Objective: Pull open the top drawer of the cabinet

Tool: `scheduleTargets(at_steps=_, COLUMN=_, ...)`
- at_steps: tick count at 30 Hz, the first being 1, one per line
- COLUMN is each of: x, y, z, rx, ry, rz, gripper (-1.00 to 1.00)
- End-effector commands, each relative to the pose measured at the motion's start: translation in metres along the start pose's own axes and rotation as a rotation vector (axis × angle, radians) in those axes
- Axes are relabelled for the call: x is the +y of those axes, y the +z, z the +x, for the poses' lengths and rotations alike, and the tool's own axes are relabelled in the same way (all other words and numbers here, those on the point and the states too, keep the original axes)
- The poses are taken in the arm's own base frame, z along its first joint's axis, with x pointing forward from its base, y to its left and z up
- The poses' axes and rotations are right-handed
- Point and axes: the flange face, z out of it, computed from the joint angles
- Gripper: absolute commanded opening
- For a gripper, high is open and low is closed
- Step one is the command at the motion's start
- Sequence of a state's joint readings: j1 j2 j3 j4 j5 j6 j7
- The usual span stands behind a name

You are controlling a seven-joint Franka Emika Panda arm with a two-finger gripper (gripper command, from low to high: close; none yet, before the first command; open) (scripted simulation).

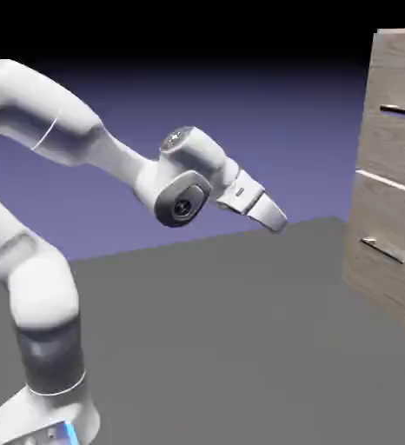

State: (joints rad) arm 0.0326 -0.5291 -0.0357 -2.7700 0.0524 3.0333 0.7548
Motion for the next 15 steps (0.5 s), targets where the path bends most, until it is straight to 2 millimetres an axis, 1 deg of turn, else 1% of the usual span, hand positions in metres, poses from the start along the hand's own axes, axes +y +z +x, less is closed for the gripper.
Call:
scheduleTargets(at_steps=1, x=0.000, y=0.006, z=0.012, rx=-0.008, ry=0.071, rz=0.002, gripper=0.00)
scheduleTargets(at_steps=6, x=0.009, y=0.042, z=0.070, rx=-0.028, ry=0.412, rz=-0.004, gripper=0.00)
scheduleTargets(at_steps=10, x=0.024, y=0.073, z=0.112, rx=-0.014, ry=0.665, rz=-0.020, gripper=0.00)
scheduleTargets(at_steps=15, x=0.045, y=0.108, z=0.159, rx=0.041, ry=0.949, rz=-0.031, gripper=0.00)
